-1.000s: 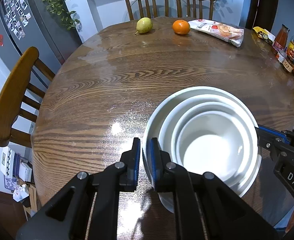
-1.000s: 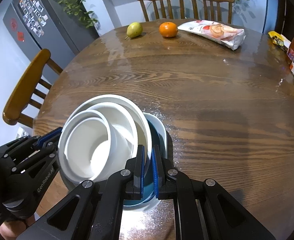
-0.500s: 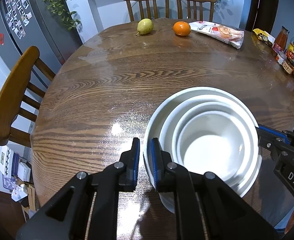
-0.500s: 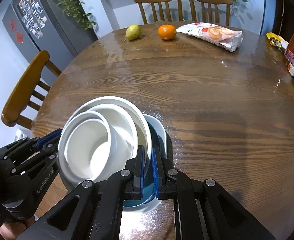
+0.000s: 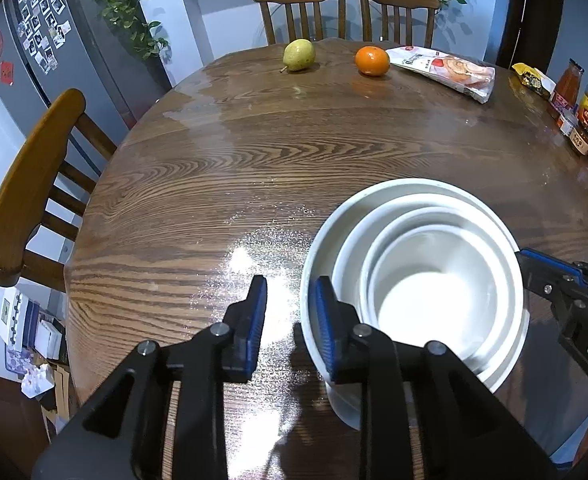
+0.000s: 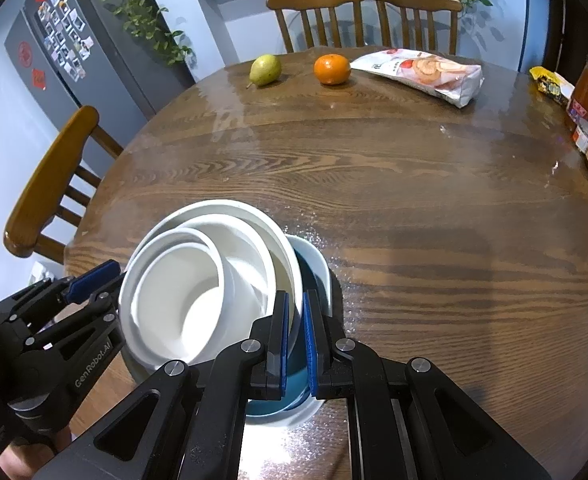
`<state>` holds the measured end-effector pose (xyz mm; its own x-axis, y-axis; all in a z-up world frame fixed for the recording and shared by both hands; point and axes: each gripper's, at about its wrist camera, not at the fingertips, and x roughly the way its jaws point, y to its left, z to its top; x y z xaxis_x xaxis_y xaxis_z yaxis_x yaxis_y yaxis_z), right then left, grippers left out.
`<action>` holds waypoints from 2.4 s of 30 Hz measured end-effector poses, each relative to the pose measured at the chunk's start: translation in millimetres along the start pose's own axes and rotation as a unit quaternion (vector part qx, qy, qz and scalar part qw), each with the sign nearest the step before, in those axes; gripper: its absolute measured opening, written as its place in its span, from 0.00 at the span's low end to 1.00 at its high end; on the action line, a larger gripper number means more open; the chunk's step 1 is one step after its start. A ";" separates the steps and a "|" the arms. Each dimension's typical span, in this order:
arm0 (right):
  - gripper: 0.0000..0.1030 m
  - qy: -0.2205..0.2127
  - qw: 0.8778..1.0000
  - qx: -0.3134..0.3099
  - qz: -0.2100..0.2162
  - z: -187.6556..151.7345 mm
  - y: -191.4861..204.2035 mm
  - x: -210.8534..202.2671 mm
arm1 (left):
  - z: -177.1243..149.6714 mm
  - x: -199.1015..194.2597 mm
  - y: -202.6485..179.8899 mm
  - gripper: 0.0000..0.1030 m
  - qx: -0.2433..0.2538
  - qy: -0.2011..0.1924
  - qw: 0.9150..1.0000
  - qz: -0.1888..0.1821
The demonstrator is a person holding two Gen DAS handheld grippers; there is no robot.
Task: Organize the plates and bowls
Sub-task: 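Open both tools and release the nested bowls on the stack, then withdraw both open tools up and away from the stack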
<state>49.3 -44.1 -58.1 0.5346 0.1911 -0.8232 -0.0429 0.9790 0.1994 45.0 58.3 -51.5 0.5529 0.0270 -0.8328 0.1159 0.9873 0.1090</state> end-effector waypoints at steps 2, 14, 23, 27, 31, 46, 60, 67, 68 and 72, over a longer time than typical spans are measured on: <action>0.11 0.000 1.000 0.000 -0.002 -0.3 0.6 0.0 | 0.2 -0.2 -1.1 0.22 0.001 -0.001 1.000 0.001; 0.11 -0.004 1.000 0.003 -0.002 -1.1 1.3 -3.2 | -1.6 -0.9 3.7 0.29 -0.004 -0.002 1.000 0.003; 0.11 -0.007 1.000 0.001 -0.004 -1.6 1.8 -5.0 | -3.1 -1.4 6.3 0.30 -0.004 -0.001 1.000 0.004; 0.11 -0.008 1.000 0.002 -0.003 -1.9 2.4 -5.8 | -3.8 -2.5 6.4 0.30 -0.006 -0.001 1.000 0.004; 0.11 -0.010 1.000 0.000 -0.004 -2.5 3.6 -7.8 | -3.2 -8.4 5.2 0.30 -0.003 -0.013 1.000 0.006; 0.11 -0.015 1.000 0.006 -0.002 -4.4 2.1 -12.5 | -3.8 -11.2 8.4 0.40 -0.008 -0.019 1.000 0.010; 0.11 -0.023 1.000 0.003 0.005 -9.1 3.7 -23.2 | -6.9 -21.6 11.5 0.57 -0.005 -0.031 0.999 0.005; 0.11 -0.024 1.000 -0.007 0.013 -14.3 10.3 -32.8 | -9.5 -33.9 12.6 0.64 -0.003 -0.040 0.999 -0.004; 0.11 -0.025 1.000 -0.009 0.013 -15.3 11.1 -33.6 | -9.7 -35.9 13.2 0.68 -0.003 -0.042 0.999 -0.006; 0.11 -0.030 0.999 -0.015 0.017 -18.4 14.0 -40.0 | -10.6 -46.9 13.3 0.74 0.000 -0.054 0.998 -0.011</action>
<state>11.8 -36.7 -32.2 0.5814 0.2212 -0.7830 -0.0875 0.9737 0.2101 11.9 71.7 -16.8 0.6366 -0.0128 -0.7711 0.1290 0.9875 0.0902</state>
